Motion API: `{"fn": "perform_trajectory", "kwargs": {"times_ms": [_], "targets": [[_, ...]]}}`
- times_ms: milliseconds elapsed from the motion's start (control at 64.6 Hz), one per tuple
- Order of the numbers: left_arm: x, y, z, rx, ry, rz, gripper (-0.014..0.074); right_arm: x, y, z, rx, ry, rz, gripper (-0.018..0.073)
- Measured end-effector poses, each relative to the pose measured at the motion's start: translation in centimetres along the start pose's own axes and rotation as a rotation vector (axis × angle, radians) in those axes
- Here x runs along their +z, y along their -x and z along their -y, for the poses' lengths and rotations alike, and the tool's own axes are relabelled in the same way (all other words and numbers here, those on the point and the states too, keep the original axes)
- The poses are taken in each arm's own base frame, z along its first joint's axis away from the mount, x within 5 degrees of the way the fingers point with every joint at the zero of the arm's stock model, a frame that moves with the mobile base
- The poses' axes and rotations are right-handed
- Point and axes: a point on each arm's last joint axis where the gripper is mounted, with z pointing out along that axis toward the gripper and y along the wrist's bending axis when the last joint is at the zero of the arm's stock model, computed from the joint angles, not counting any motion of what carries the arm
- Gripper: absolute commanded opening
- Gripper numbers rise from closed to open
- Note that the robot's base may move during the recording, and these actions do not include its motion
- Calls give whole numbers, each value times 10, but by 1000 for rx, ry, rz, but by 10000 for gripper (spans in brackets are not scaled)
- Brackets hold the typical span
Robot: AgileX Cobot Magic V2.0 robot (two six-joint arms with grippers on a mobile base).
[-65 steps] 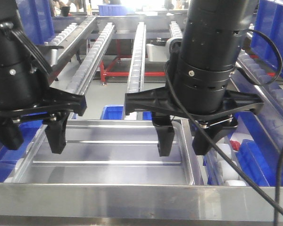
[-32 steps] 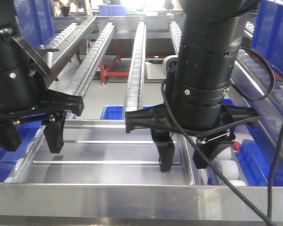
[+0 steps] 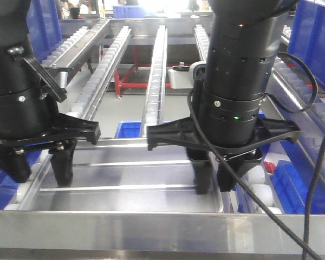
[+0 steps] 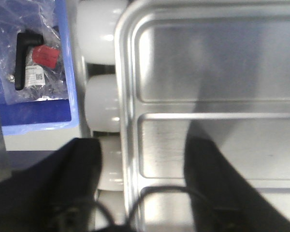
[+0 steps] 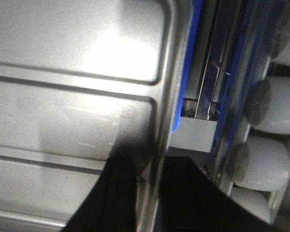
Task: Grab silver tray and stack on right shelf
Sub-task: 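Lower both grippers onto the tray's side rims and close them, then lift the silver tray with both grippers off the shelf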
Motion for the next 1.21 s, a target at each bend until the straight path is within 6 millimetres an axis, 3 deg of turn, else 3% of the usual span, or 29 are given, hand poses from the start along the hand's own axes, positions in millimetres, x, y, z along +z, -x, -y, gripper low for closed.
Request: {"fn": "perform_trajectory", "kwargs": {"times_ms": [77,201,665,1207], "targets": [[0,1,0,5,1,6,40,0,0,1,-1,-9,-5,51],[0,0,-1,20,16,4,-108,0,0,1,5,-8,-4,59],[-8,4,-3,4,25,9,-94,-2,0,1,10,-4,2,59],[-63,9,-9,-19,0,107,-93,-60,4,8,18,58,114,61]]}}
